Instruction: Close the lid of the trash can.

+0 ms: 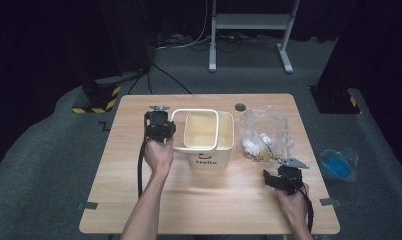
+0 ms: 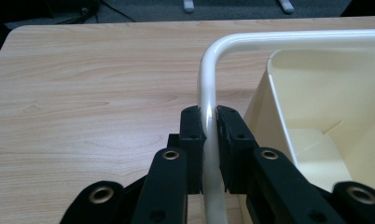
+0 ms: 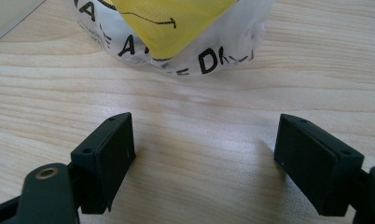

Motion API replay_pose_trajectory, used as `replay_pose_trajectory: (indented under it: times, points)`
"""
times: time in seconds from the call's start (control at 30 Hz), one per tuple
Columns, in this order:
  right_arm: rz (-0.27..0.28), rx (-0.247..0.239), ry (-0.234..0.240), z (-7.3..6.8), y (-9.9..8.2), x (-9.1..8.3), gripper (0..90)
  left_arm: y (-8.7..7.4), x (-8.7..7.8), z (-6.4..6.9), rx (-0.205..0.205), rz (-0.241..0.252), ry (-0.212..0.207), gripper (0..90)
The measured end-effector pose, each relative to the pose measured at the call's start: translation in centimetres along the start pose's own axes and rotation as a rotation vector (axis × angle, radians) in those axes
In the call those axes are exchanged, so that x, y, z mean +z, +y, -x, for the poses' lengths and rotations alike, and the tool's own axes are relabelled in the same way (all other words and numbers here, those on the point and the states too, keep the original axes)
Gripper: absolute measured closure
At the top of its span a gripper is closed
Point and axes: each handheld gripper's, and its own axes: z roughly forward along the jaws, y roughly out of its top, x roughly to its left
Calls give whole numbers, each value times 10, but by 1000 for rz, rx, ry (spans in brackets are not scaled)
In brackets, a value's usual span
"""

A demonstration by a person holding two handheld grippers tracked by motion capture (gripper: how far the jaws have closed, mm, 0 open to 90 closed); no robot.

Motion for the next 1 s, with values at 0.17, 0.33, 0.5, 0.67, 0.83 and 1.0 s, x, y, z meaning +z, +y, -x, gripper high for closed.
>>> replay_pose_trajectory:
  times: [0.17, 0.33, 0.5, 0.67, 0.83, 1.0]
  points:
    - [-1, 2, 0, 0, 0, 0, 198, 0, 1, 2, -3, -10, -1, 809]
    - [-1, 2, 0, 0, 0, 0, 197, 0, 2, 3, -9, -4, -5, 808]
    - [-1, 2, 0, 0, 0, 0, 198, 0, 4, 6, -11, -8, -15, 808]
    - [0, 2, 0, 0, 0, 0, 198, 1, 5, 9, -15, -10, -15, 808]
    - [-1, 3, 0, 0, 0, 0, 198, 2, 6, 13, -13, -9, -17, 808]
    - [-1, 3, 0, 0, 0, 0, 198, 4, 7, 18, 1, -16, -17, 807]
